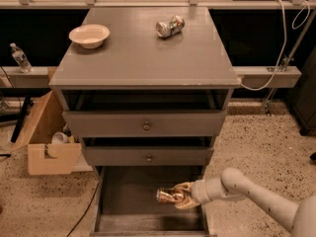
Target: Pick orange can from bottom drawer and place on counter
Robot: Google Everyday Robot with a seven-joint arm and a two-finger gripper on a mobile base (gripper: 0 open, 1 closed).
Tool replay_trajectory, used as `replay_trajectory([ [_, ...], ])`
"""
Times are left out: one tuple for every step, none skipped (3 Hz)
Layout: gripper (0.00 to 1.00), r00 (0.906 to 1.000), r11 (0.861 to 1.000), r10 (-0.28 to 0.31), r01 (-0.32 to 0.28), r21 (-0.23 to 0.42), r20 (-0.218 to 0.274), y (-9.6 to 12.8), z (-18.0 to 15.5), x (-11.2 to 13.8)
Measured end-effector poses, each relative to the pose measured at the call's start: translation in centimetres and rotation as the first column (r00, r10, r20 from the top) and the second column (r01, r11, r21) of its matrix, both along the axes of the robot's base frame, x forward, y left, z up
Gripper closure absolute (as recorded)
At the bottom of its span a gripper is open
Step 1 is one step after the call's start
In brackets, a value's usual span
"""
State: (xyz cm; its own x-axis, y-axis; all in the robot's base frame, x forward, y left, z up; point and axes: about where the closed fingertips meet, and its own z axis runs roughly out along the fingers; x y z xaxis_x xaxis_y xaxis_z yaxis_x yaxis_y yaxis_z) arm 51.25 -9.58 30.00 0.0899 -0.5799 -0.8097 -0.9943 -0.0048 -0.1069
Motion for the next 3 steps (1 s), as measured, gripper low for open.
replay_trajectory([
  [1.0,1.0,1.0,0.0,0.0,0.0,0.0,0.0,0.0,0.0],
  [1.0,0.9992,1.0,0.014,-0.013,-0.019,0.039,-0.6,3.4,-0.2],
  [1.0,0.9793,0.997,0.078,-0.072,-0.034,0.187,-2.0,16.5,-2.1],
])
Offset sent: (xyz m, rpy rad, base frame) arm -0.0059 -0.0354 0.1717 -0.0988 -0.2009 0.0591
